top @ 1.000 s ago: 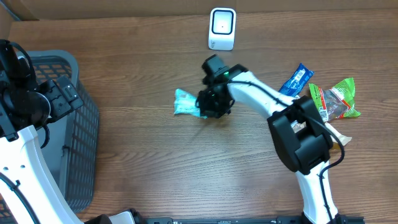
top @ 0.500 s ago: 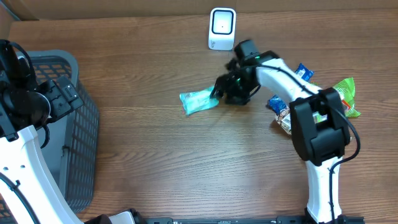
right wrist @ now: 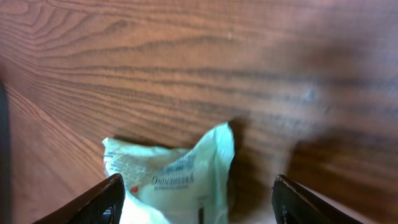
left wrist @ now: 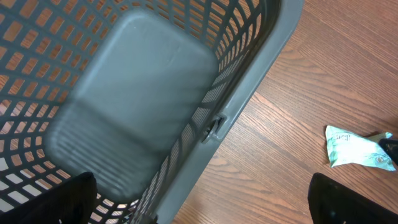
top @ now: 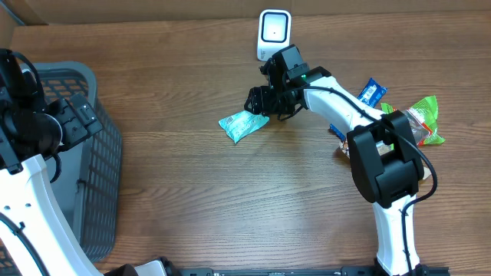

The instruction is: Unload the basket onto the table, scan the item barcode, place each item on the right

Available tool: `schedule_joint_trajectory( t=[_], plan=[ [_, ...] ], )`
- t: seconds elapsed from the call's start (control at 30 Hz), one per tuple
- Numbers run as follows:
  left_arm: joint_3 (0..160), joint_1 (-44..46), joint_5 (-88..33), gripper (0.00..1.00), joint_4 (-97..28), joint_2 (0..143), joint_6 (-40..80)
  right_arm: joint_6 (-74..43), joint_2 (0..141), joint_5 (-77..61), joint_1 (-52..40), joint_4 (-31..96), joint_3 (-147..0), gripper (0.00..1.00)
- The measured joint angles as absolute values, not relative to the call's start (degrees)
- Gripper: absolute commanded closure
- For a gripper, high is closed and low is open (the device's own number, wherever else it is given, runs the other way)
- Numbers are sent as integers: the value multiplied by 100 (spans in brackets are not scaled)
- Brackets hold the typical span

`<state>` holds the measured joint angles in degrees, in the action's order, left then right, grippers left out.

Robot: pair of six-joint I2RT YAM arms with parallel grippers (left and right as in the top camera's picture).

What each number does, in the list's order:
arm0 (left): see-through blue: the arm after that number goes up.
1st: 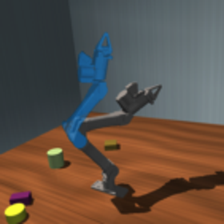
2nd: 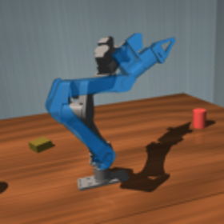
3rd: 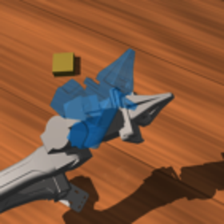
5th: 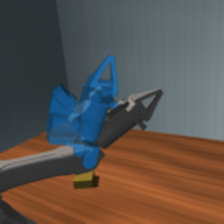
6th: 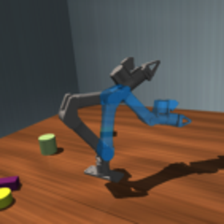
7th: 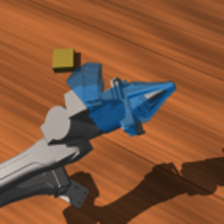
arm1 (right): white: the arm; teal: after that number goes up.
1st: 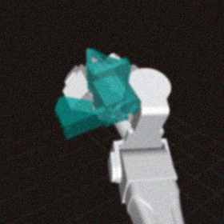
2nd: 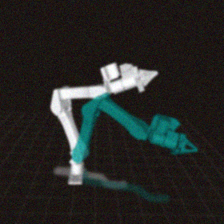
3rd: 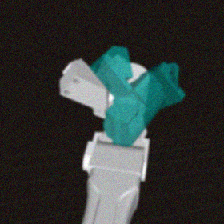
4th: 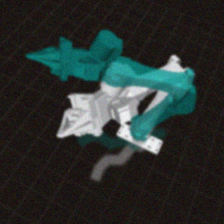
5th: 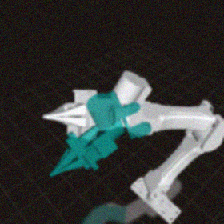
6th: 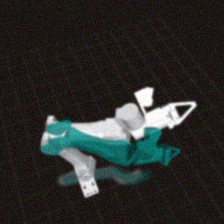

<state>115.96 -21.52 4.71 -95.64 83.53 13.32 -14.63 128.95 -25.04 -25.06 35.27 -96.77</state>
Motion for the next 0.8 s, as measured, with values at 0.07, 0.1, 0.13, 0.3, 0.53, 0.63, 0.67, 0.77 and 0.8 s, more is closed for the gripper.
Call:
schedule_joint_trajectory(
  t=[0.07, 0.1, 0.13, 0.3, 0.53, 0.63, 0.67, 0.77, 0.8],
  plan=[
    [11596, -2152, 471, 1, -9564, 8353, 1332, -1221, 12895, -2482, -2499, 3483, -9677, 23],
    [11596, -2152, 471, 0, -9564, 8353, 1332, -1153, 12895, -2484, -2502, 3505, -9677, 23],
    [11596, -2152, 471, 0, -9564, 8353, 1332, -1111, 12895, -2508, -2510, 3527, -9677, 23],
    [11596, -2152, 471, 0, -9564, 8353, 1332, -1070, 12895, -2674, -2600, 3632, -9677, 31],
    [11596, -2152, 471, 0, -9564, 8353, 1332, -1712, 12921, -2738, -2779, 3695, -9677, 60],
    [11596, -2152, 471, 0, -9561, 8353, 1332, -2021, 12958, -2834, -2777, 3741, -9677, 66],
    [11596, -2152, 471, 0, -9564, 8353, 1332, -2073, 12962, -2856, -2777, 3754, -9677, 67],
    [11596, -2152, 471, 0, -9564, 8353, 1332, -2209, 12978, -3004, -2779, 3793, -9677, 79],
    [11596, -2152, 471, 0, -9564, 8353, 1332, -2222, 12978, -3055, -2781, 3822, -9677, 85]
  ],
)
